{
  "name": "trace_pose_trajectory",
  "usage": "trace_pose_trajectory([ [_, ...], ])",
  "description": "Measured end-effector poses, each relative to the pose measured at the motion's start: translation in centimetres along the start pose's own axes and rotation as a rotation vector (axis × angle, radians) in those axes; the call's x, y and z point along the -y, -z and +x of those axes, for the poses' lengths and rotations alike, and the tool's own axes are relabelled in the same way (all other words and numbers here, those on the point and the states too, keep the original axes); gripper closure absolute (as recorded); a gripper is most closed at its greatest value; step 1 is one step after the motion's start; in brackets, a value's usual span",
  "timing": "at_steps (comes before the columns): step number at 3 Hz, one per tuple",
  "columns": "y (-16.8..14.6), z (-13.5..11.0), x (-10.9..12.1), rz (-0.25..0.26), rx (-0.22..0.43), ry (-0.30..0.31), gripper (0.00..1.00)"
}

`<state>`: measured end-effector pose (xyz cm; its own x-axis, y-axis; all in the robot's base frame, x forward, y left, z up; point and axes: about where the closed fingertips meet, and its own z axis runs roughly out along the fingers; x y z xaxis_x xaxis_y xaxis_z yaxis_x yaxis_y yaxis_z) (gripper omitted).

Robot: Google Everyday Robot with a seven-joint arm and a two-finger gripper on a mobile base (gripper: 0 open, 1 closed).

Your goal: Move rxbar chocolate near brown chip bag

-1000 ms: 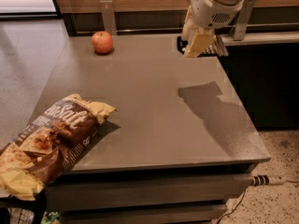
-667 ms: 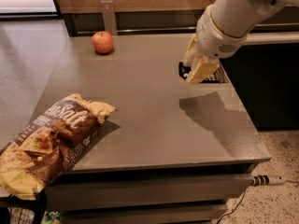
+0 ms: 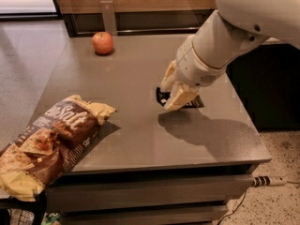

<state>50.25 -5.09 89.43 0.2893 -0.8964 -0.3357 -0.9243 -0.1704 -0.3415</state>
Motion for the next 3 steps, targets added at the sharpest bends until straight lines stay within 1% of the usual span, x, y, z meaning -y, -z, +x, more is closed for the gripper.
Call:
trace_pose_trajectory([
  [1, -1.5, -3.2, 0.2, -0.018, 0.046, 0.097, 1.0],
  [2, -2.5, -6.0, 0.2, -0.061, 0.083, 0.156, 1.0],
  [3, -2.5, -6.3, 0.2, -0.062, 0.084, 0.161, 0.86],
])
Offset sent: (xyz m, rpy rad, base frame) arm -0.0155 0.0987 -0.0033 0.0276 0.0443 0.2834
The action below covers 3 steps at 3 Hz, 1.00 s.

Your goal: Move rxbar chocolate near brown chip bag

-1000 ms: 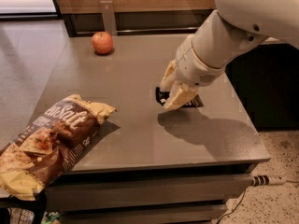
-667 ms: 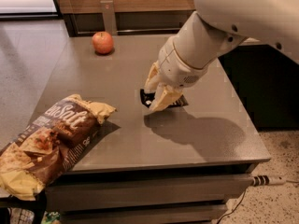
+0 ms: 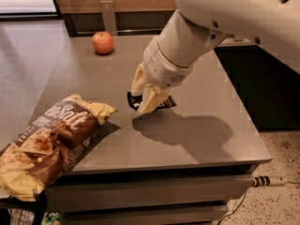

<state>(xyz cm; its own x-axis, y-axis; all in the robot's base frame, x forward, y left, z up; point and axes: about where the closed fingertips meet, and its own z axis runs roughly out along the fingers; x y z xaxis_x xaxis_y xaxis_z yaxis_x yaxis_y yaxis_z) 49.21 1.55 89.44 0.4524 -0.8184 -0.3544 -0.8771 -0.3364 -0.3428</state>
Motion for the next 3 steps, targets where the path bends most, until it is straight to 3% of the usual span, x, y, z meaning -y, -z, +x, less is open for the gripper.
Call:
trace_pose_trajectory([
  [1, 0.15, -0.18, -0.03, 0.002, -0.001, 0.004, 0.54],
  [3, 0.38, -0.44, -0.08, 0.006, -0.002, 0.008, 0.01],
])
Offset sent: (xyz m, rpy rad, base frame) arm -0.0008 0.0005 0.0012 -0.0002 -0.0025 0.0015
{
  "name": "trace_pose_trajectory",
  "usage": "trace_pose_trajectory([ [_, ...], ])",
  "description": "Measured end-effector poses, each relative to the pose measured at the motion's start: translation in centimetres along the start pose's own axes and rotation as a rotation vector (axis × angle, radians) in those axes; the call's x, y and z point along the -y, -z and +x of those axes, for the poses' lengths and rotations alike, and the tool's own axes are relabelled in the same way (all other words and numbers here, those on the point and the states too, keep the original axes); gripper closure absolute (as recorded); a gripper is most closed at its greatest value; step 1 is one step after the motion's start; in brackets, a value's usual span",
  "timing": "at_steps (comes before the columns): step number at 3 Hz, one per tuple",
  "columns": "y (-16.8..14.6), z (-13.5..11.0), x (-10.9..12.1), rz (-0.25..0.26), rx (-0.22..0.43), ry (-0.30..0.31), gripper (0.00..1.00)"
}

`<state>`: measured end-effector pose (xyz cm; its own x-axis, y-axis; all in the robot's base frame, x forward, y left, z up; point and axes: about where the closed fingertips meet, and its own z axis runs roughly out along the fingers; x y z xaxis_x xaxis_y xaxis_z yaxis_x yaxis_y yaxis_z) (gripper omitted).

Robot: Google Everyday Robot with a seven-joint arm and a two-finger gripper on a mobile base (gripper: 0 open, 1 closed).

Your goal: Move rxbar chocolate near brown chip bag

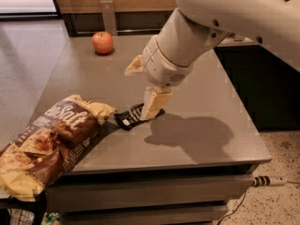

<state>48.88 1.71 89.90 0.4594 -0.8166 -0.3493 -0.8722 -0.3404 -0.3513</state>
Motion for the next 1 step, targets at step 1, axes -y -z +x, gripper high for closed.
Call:
trace_pose_trajectory([
  [1, 0.03, -0.04, -0.01, 0.001, 0.0, 0.001, 0.0],
])
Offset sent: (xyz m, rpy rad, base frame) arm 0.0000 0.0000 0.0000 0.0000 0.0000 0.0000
